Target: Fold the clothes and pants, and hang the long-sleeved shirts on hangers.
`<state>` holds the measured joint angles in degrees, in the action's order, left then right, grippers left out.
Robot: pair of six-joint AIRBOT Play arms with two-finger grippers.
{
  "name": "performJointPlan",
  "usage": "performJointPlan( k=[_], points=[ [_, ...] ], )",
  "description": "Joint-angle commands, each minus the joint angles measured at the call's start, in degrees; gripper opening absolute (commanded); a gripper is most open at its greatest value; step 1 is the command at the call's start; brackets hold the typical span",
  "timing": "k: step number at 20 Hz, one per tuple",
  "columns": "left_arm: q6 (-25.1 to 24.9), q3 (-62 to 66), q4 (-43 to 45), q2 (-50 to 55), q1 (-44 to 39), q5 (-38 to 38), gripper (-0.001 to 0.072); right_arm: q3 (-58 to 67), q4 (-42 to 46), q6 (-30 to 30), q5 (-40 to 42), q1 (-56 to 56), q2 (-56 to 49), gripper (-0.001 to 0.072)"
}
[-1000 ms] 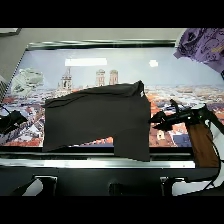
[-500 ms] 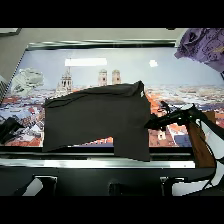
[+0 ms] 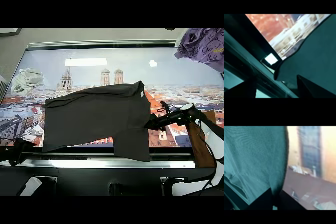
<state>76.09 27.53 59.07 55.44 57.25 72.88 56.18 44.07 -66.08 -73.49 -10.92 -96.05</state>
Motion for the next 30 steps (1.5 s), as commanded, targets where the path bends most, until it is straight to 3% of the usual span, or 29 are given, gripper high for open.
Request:
performJointPlan(
  k=[1, 8, 23, 24, 25, 28, 29, 30],
  points=[
    [-4.39, -2.93, -2.36, 2.43, -1.03, -0.98, 0.0534, 0.00, 0.04, 0.81, 0.00, 0.04, 0.00, 0.0035],
    [-4.35, -2.93, -2.34, 2.78, -7.78, -5.77, 0.0534, 0.00, 0.04, 1.18, 0.07, 0.04, 0.00, 0.0035],
    [-4.35, -2.93, -2.51, 9.46, -11.50, -6.51, 0.0502, 0.00, -0.04, 0.70, -0.07, 0.07, 0.00, 0.0035],
    [-4.35, -2.93, -2.51, 9.51, -11.61, -6.71, 0.0473, 0.00, -0.11, 0.70, -0.07, 0.07, 0.00, 0.0035],
    [-4.35, -2.93, -2.51, 9.51, -11.61, -6.75, 0.0394, -0.02, -0.13, 0.70, -0.09, 0.07, 0.00, 0.0035],
    [-4.42, -2.86, -2.51, 9.51, -11.61, -6.78, 0.0086, 0.00, -0.13, 0.70, -0.42, 0.07, 0.00, 0.0035],
    [-5.09, -2.80, -2.54, 9.51, -11.63, -6.71, 0.0023, 0.00, -0.11, 0.76, -0.74, 0.07, 0.09, 0.0035],
    [-5.14, -2.67, -2.56, 9.44, -11.65, -6.69, 0.0022, 0.00, -0.15, 0.92, -1.16, 0.04, 0.35, 0.0035]
  ],
)
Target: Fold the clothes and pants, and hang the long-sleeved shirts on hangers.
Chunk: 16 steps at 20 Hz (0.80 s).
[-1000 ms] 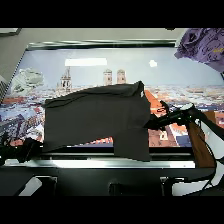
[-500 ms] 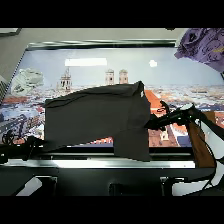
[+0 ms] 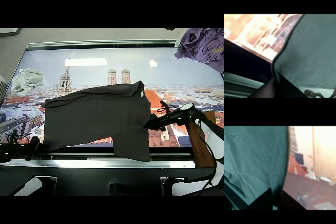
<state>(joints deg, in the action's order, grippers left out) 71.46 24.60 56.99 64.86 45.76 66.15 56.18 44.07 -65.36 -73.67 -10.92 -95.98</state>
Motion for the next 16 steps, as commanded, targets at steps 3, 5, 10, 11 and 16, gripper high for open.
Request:
performJointPlan(
  k=[3, 5, 10, 11, 16],
  points=[
    [-0.85, 1.60, -2.23, -0.17, -0.94, 0.46, 0.0020, 0.09, -3.56, 2.89, -1.79, 0.07, 2.97, 0.0034],
    [-1.01, 5.38, -5.29, -0.46, -4.55, -0.20, 0.0019, 1.62, -7.30, 3.74, 0.33, 0.57, 6.14, 0.0034],
    [5.20, 29.05, -7.80, -0.44, -21.49, -9.92, 0.0018, 25.05, -0.24, -2.80, 14.36, 8.20, 9.75, 0.0033],
    [7.08, 36.68, -6.51, -0.44, -24.11, -12.15, 0.0018, 32.39, 4.87, -6.05, 17.11, 9.86, 9.75, 0.0033],
    [17.22, 75.14, 10.67, -0.79, -28.70, -12.46, 0.0018, 64.61, 22.51, -16.52, 19.61, 11.76, 12.46, 0.0033]
  ],
)
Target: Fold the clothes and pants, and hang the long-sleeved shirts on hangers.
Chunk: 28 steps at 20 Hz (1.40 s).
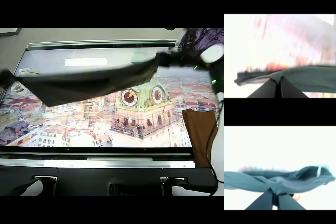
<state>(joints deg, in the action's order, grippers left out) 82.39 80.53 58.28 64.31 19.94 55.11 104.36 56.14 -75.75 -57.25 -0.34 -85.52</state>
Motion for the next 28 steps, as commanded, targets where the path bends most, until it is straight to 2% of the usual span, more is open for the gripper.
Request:
performJointPlan(
  k=[1, 4, 7, 9, 12, 16, 19, 23, 28],
  points=[
    [7.91, 25.29, 12.39, -0.85, -2.78, -0.26, 0.0018, 18.53, 12.28, -6.14, 4.20, 1.20, 5.09, 0.0033],
    [9.70, 35.50, 17.86, -5.09, -2.78, 3.93, 0.0018, 17.46, 17.03, -6.14, 3.04, 1.20, 17.33, 0.0033],
    [10.56, 35.71, 18.53, -12.37, -2.78, 7.87, 0.0019, 17.40, 19.67, -6.16, -2.95, 1.20, 27.21, 0.0034],
    [12.26, 35.71, 20.79, -16.26, -2.78, 11.89, 0.0019, 17.40, 20.37, -7.17, -5.42, 1.20, 31.76, 0.0034],
    [12.17, 35.52, 22.60, -18.23, -2.78, 15.43, 0.0019, 17.38, 21.20, -10.03, -6.71, 1.20, 33.77, 0.0034],
    [11.87, 28.22, 22.45, -15.74, -2.80, 15.41, 0.0020, 12.72, 19.63, -12.20, -8.55, 1.20, 29.18, 0.0034],
    [7.08, 18.60, 19.67, -10.01, -3.21, 14.29, 0.0020, 4.48, 17.79, -13.51, -9.05, 1.20, 22.38, 0.0034],
    [5.88, 6.38, 19.32, 1.42, -5.11, 3.65, 0.0020, -3.10, 16.37, -13.64, -5.92, 1.27, 8.68, 0.0034],
    [5.88, 4.22, 19.34, 20.63, -7.74, -5.40, 0.0020, -4.61, 12.98, -13.42, 5.27, 1.27, -10.29, 0.0034]
  ],
)
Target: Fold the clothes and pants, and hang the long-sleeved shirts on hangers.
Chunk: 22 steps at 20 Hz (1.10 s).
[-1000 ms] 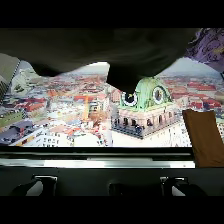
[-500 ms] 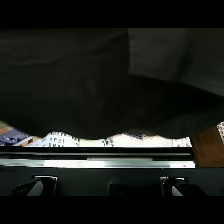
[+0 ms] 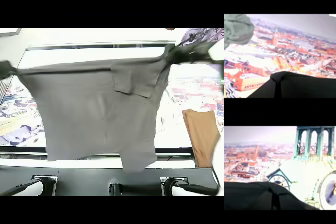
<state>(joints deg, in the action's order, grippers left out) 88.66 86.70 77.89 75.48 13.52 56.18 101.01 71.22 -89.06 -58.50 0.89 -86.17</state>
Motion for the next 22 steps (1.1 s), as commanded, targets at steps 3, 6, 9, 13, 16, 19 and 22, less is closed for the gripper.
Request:
performJointPlan(
  k=[3, 6, 9, 13, 16, 19, 22],
  points=[
    [1.38, -1.92, -0.28, 16.98, -2.23, -10.34, 0.0020, -1.27, -2.21, -0.15, 11.02, 0.02, -16.39, 0.0034],
    [2.01, -1.95, -0.31, 20.59, -2.51, -9.20, 0.0020, -1.27, -1.46, -0.09, 10.58, 0.02, -19.61, 0.0034],
    [2.91, -1.95, -0.28, 21.27, -2.54, -5.92, 0.0020, -1.27, 0.94, -0.11, 7.80, 0.02, -19.91, 0.0034],
    [5.18, -1.95, -0.31, 21.24, -2.54, 3.78, 0.0020, -1.27, 3.39, -0.15, 1.36, 0.02, -19.91, 0.0034],
    [5.95, -1.95, -0.28, 21.24, -2.62, 11.10, 0.0021, -1.27, 4.63, -0.17, -2.38, 0.02, -19.96, 0.0034],
    [5.97, -1.97, -0.28, 21.40, -2.80, 15.82, 0.0021, -1.27, 6.01, -0.35, -5.29, 0.02, -19.98, 0.0034],
    [5.95, -2.69, -0.28, 21.49, -2.84, 17.38, 0.0021, -1.27, 5.95, -0.37, -7.34, 0.02, -20.37, 0.0035]
  ],
)
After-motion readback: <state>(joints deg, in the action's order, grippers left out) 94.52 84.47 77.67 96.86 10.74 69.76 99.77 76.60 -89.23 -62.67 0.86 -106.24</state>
